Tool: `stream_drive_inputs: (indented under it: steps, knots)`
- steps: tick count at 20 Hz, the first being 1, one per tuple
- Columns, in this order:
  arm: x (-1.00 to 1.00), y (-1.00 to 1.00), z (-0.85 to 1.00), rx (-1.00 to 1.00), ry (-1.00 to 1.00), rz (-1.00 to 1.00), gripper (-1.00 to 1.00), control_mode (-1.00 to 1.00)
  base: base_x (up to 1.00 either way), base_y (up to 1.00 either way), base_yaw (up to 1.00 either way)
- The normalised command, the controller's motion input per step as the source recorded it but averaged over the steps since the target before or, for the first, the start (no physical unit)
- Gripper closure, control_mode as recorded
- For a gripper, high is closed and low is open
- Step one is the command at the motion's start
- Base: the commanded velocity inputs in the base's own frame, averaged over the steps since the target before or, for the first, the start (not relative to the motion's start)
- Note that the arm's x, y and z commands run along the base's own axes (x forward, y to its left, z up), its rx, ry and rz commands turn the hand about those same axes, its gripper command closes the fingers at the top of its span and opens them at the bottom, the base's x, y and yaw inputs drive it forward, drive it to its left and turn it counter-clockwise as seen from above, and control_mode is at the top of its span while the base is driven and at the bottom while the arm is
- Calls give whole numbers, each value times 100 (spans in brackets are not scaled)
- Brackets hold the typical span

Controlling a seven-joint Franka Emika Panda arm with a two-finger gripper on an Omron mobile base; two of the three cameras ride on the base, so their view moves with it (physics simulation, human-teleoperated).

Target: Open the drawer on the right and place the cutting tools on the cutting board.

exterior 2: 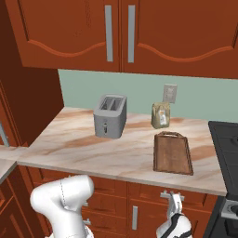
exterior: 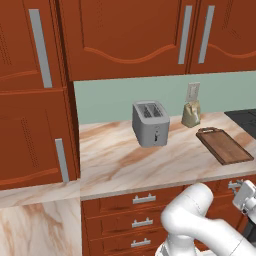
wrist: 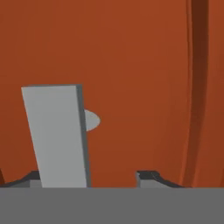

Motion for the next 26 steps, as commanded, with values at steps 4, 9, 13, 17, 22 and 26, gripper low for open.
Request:
stream_drive_inputs:
  steps: [4, 9, 13, 17, 22, 26]
  knots:
    - [20, -16, -43, 0, 0, 0, -100, -100, 0, 0, 0]
    - [11, 0, -4, 0, 0, 0, 100, -100, 0, 0, 0]
    - [1, 0, 0, 0, 1, 0, 100, -100, 0, 0, 0]
    - [-4, 0, 0, 0, 0, 0, 100, -100, 0, 0, 0]
    - [-51, -20, -1, 0, 0, 0, 100, -100, 0, 0, 0]
    - [-95, -49, -14, 0, 0, -2, 100, -100, 0, 0, 0]
